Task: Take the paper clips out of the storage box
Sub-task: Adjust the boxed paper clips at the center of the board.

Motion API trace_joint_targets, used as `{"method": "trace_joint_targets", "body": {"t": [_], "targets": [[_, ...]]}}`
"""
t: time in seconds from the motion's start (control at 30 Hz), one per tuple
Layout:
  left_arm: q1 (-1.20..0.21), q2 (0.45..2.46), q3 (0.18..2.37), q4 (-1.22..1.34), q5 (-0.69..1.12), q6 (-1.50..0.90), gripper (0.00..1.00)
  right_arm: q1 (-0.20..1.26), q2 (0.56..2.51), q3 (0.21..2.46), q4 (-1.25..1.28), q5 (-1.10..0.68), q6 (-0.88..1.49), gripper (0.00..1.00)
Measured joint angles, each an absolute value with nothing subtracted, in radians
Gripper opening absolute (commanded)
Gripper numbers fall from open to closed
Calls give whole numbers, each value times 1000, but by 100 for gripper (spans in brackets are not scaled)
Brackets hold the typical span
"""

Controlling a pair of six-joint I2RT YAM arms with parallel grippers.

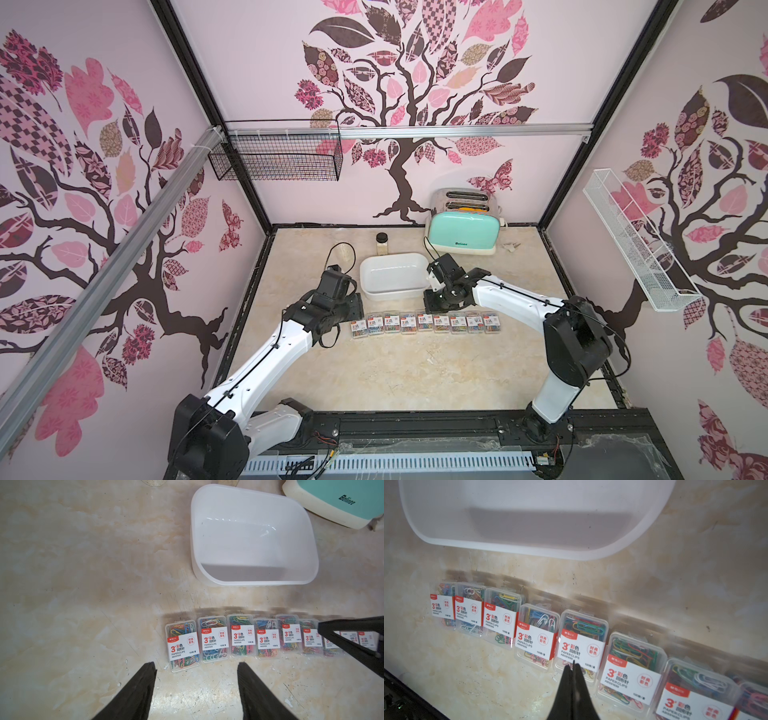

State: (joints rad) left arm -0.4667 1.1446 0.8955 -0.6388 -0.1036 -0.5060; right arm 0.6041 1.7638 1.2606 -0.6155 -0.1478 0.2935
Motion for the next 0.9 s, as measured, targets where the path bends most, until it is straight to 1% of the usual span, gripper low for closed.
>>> {"method": "trace_joint_targets", "body": {"t": [0.23,0.9], "targets": [[-498,1144,883,-657,-96,-506,68,604,1856,1286,-570,-110,283,0],[-500,1225,896,-656,-72,-493,69,604,1918,1288,-509,-82,268,0]]}}
